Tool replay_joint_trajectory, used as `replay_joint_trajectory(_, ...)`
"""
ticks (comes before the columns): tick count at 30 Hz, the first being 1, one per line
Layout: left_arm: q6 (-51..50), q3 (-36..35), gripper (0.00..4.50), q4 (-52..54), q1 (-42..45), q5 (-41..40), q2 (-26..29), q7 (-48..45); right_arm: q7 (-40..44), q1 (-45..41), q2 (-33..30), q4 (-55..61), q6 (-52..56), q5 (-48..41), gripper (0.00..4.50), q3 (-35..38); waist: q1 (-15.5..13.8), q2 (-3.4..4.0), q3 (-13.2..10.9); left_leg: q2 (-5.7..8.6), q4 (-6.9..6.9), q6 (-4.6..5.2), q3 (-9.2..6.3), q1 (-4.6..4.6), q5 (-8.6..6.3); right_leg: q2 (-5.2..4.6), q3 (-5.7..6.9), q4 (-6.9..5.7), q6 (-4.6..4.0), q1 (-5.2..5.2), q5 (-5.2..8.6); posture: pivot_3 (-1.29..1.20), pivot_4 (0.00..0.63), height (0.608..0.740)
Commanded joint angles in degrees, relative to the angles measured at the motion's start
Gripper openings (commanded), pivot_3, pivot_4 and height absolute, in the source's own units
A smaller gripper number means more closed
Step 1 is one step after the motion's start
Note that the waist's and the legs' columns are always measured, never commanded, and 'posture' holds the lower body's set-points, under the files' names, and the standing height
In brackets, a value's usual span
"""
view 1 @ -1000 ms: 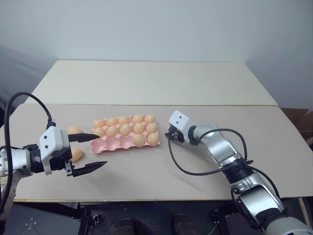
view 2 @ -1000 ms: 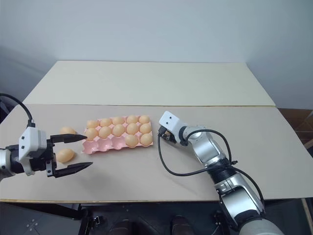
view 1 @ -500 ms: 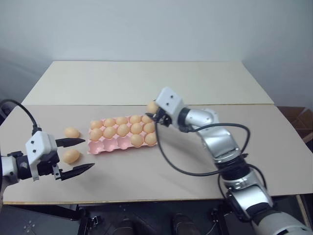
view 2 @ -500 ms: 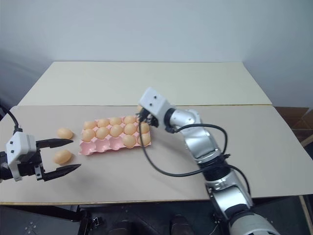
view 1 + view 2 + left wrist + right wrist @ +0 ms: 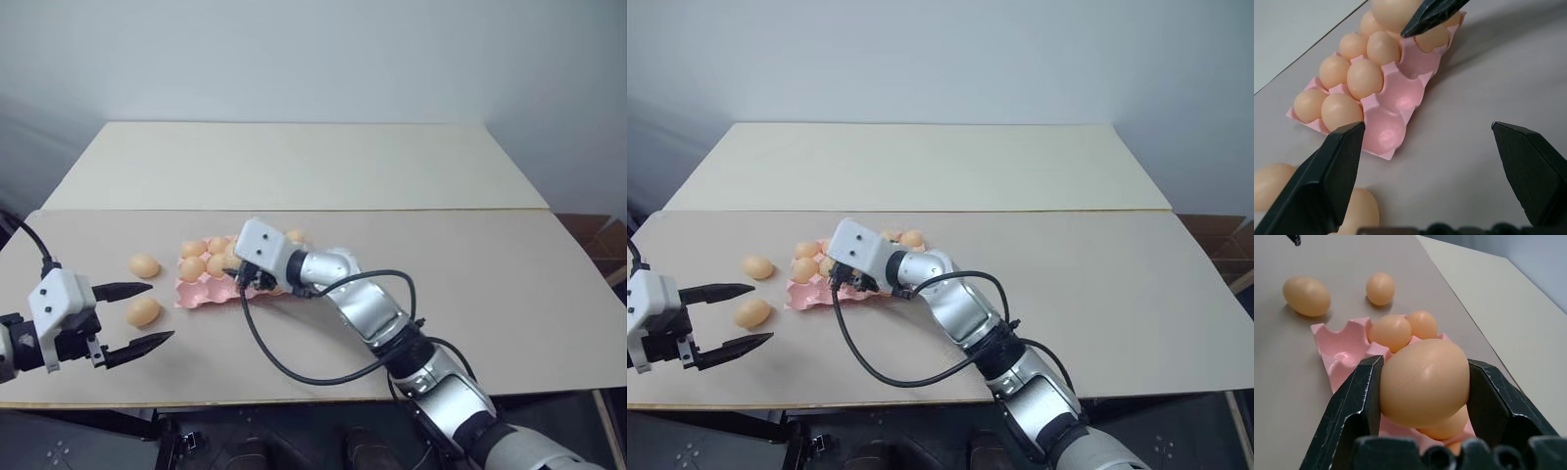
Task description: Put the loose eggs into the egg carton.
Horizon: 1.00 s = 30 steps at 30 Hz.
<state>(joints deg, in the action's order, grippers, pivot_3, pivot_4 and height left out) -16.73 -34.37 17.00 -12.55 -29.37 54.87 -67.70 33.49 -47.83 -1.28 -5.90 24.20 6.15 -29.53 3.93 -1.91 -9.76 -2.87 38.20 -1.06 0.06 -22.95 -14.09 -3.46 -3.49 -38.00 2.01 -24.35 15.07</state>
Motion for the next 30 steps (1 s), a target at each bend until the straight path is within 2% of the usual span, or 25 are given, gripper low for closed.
replay_joint_trajectory(1, -0.3, -1.8, 4.5, 1.1, 0.5, -0.6, 1.1, 0.3, -0.5, -0.2, 0.0, -1.3, -5.5, 2.1, 2.35, -1.2, 0.0, 0.0, 0.0, 0.0, 0.0, 0.0, 0.0, 0.0, 0.0, 0.0, 0.0, 0.0, 0.0, 0.0, 0.0, 0.0, 0.15, 0.74)
replay_joint_trajectory(6, -1.0, -1.1, 4.5, 1.0, 1.1, -0.5, 1.1, 0.2, 0.4, 0.5, -0.2, -4.5, -10.5, 3.6, 2.35, -2.5, 0.0, 0.0, 0.0, 0.0, 0.0, 0.0, 0.0, 0.0, 0.0, 0.0, 0.0, 0.0, 0.0, 0.0, 0.0, 0.0, 0.15, 0.74)
replay_joint_trajectory(9, -0.9, -0.6, 4.5, 0.8, 1.6, -0.3, 1.0, 0.5, 0.0, 0.5, -0.1, -6.4, -12.8, 4.7, 3.23, -2.9, 0.0, 0.0, 0.0, 0.0, 0.0, -0.01, 0.0, 0.0, 0.0, 0.0, 0.0, -0.01, 0.0, 0.0, 0.0, 0.0, 0.15, 0.74)
replay_joint_trajectory(12, -2.0, -0.6, 4.5, 1.1, 1.7, -0.6, 1.0, 0.8, 0.1, 0.6, 0.1, -6.2, -13.3, 4.8, 4.29, -2.3, 0.1, 0.0, 0.0, 0.0, 0.0, -0.01, 0.0, 0.01, 0.0, 0.0, 0.0, -0.01, 0.0, 0.0, 0.0, 0.0, 0.15, 0.74)
replay_joint_trajectory(13, -2.1, -0.6, 4.5, 1.2, 1.7, -0.7, 1.0, 0.8, 0.1, 0.7, 0.1, -5.9, -13.3, 4.8, 4.46, -2.1, 0.1, 0.0, 0.0, 0.0, -0.01, -0.01, -0.01, 0.01, 0.0, 0.0, 0.0, 0.0, 0.0, 0.0, 0.0, 0.0, 0.15, 0.74)
replay_joint_trajectory(23, -1.3, -0.2, 4.5, 1.1, 2.1, 0.1, 0.7, 1.0, 3.1, 2.5, -3.1, 0.8, -10.9, 4.7, 4.46, -1.2, 0.0, 0.0, 0.0, 0.0, -0.03, -0.01, -0.01, 0.0, 0.0, 0.0, 0.0, 0.0, -0.01, -0.01, 0.0, 0.0, 0.15, 0.74)
replay_joint_trajectory(30, -1.1, -1.7, 4.5, 2.4, 0.5, 0.3, 0.0, 1.5, 12.1, 5.8, -11.0, 19.2, 2.7, -4.7, 4.46, 6.6, -0.2, -0.01, 0.0, 0.0, -0.03, -0.01, -0.02, 0.01, 0.0, -0.01, 0.0, 0.01, 0.0, 0.02, 0.0, 0.0, 0.15, 0.74)
